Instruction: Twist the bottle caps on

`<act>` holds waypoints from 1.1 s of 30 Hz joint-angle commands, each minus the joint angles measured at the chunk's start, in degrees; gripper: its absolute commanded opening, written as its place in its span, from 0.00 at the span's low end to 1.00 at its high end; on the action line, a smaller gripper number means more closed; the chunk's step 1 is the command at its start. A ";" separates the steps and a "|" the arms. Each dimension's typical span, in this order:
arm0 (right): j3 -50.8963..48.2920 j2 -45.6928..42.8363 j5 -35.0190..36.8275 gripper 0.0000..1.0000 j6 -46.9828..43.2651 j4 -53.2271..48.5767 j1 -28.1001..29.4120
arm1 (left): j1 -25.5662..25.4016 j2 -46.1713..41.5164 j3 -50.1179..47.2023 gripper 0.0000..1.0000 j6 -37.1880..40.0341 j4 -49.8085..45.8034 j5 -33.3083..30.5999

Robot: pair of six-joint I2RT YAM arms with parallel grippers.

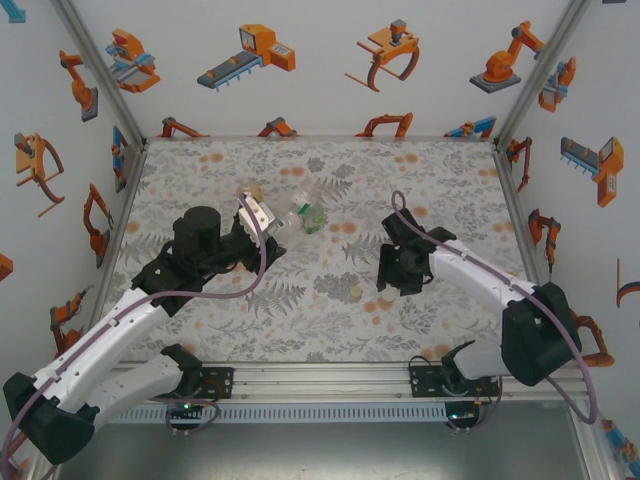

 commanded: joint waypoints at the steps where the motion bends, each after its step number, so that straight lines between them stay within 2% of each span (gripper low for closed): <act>1: 2.36 0.93 4.26 0.53 1.72 -1.80 0.66 | 0.20 -0.15 0.44 0.14 0.99 0.21 0.69; 22: 2.95 10.67 5.17 0.54 1.57 4.01 1.99 | 0.24 0.89 0.79 0.15 0.88 -0.40 0.28; 33: 1.18 12.73 6.22 0.54 1.65 5.45 2.12 | 0.22 1.01 0.79 0.15 0.93 -0.45 0.15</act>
